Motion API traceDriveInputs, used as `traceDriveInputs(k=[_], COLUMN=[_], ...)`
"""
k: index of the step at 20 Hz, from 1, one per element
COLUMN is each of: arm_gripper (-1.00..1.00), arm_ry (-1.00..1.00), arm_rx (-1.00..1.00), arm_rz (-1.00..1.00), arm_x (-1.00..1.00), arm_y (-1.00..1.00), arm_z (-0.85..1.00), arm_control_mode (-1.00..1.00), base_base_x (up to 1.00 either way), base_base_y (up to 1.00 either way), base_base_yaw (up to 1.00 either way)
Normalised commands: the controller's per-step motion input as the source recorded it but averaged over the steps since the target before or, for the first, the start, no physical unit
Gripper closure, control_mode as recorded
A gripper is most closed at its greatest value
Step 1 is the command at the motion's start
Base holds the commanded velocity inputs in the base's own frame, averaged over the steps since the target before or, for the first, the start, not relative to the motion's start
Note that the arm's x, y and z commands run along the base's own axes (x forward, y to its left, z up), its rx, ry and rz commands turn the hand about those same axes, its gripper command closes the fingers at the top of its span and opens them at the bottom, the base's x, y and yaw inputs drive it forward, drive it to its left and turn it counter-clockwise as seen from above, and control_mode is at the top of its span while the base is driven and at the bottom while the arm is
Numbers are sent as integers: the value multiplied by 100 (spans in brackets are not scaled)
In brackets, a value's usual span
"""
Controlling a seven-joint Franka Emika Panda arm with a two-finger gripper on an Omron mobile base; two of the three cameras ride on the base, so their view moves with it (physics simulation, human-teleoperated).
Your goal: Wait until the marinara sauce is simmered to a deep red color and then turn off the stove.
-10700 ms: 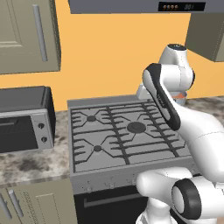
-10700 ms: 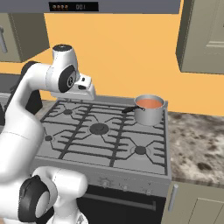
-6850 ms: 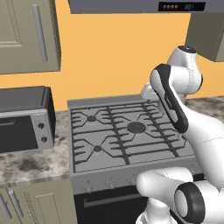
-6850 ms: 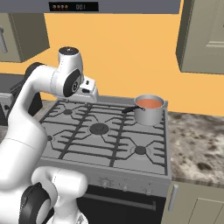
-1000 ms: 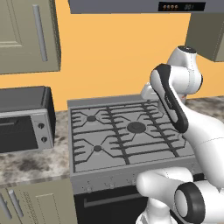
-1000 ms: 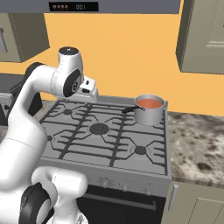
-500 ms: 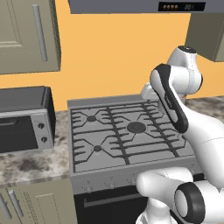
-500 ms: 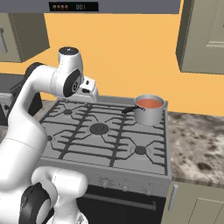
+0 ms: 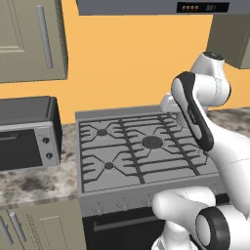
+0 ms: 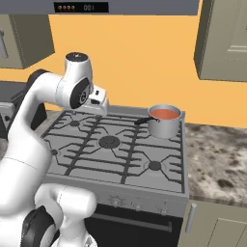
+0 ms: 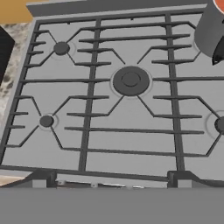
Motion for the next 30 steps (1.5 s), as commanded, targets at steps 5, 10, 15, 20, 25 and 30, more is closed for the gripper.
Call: traceDriveInputs(k=[5, 10, 15, 20, 25, 30], arm_gripper=[-100, -100, -100, -100, -100, -100], arm_ry=[-3, -13, -3, 0, 0, 0], arm_rx=[9, 16, 5, 4, 5, 8], arm_rz=[-2, -3, -2, -2, 0, 0], arm_x=[-46, -69, -37, -21, -24, -39], arm_y=[-36, -59, -38, -44, -63, -72], arm_z=[-23, -31, -50, -68, -60, -71], arm_control_mode=[-100, -100, -100, -100, -100, -100], base_base_x=[0, 0, 0, 0, 0, 0], base_base_y=[0, 0, 0, 0, 0, 0], base_base_yaw=[0, 0, 0, 0, 0, 0])
